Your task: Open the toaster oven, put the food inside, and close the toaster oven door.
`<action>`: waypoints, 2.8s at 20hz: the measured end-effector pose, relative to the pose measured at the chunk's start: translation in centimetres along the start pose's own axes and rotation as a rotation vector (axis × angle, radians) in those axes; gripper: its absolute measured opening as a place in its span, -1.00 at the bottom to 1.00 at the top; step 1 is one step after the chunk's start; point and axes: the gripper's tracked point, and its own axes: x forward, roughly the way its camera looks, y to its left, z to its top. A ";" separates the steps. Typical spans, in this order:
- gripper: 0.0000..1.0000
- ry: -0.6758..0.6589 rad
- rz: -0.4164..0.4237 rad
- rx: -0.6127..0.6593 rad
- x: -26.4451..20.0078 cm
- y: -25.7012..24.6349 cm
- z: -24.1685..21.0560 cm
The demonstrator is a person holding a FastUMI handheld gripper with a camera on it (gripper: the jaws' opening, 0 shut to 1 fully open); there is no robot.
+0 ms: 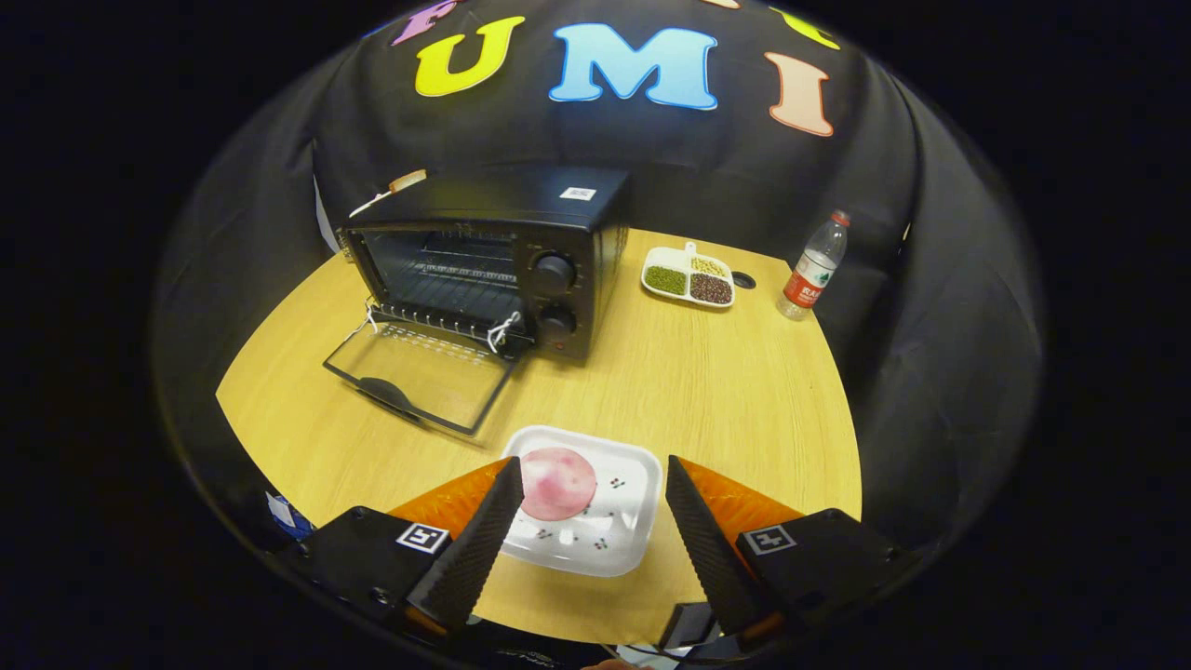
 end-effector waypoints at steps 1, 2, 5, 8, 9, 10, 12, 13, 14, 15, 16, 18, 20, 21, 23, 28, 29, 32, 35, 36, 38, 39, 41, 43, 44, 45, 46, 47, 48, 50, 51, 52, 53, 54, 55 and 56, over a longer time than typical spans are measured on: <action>0.98 0.020 0.011 0.005 0.3 -1.0 -0.5; 0.98 0.040 0.023 0.009 0.5 -1.9 -1.1; 0.98 0.083 0.045 -0.001 1.4 -4.3 -2.5; 0.95 0.123 0.074 0.007 2.7 -5.7 -4.0; 0.94 0.135 0.082 0.030 3.0 -6.0 -4.5; 0.94 0.150 0.091 0.055 3.3 -6.1 -4.9; 0.94 0.187 0.104 0.098 4.0 -6.1 -5.8; 0.96 0.202 0.108 0.113 4.4 -6.1 -6.2; 0.98 0.220 0.113 0.125 4.6 -5.8 -6.7; 0.98 0.237 0.121 0.136 5.0 -5.4 -7.0; 0.98 0.252 0.129 0.143 5.2 -4.8 -7.3; 0.98 0.279 0.148 0.136 5.8 -3.5 -7.9; 0.98 0.311 0.141 0.103 6.4 -2.9 -8.7; 0.98 0.322 0.135 0.094 6.6 -2.7 -8.9; 0.98 0.346 0.132 0.096 7.0 -2.3 -9.4; 0.87 0.363 0.083 0.087 7.7 -2.4 -9.3; 0.84 0.366 0.060 0.077 7.9 -2.8 -9.3; 0.41 0.372 0.064 0.091 7.8 -2.6 -9.0; -0.02 0.417 0.064 0.155 8.0 -2.4 -9.0; -0.18 0.431 0.060 0.167 8.1 -2.3 -9.1; -0.23 0.451 0.062 0.169 8.0 -2.3 -9.1; -0.34 0.455 0.052 0.163 8.0 -2.7 -9.0; -0.70 0.463 0.054 0.204 8.0 -3.0 -8.7; -0.70 0.466 0.067 0.214 7.7 -2.9 -8.6; -0.80 0.462 0.087 0.212 8.1 -2.9 -8.8; -0.85 0.443 0.108 0.214 8.4 -2.9 -8.7; -0.88 0.419 0.143 0.220 8.5 -2.7 -8.5; -0.93 0.409 0.167 0.237 8.4 -2.5 -8.8; -0.96 0.406 0.184 0.257 8.5 -2.5 -8.9; -0.96 0.419 0.206 0.290 8.4 -2.4 -8.9; -0.96 0.429 0.224 0.298 8.3 -2.3 -8.9; -0.96 0.437 0.238 0.307 8.3 -2.2 -8.9; -0.96 0.448 0.256 0.319 8.3 -2.0 -9.0; -0.97 0.454 0.265 0.332 8.2 -1.9 -9.1; -0.97 0.459 0.269 0.345 8.2 -1.9 -9.0; -0.97 0.466 0.279 0.357 8.2 -1.7 -9.2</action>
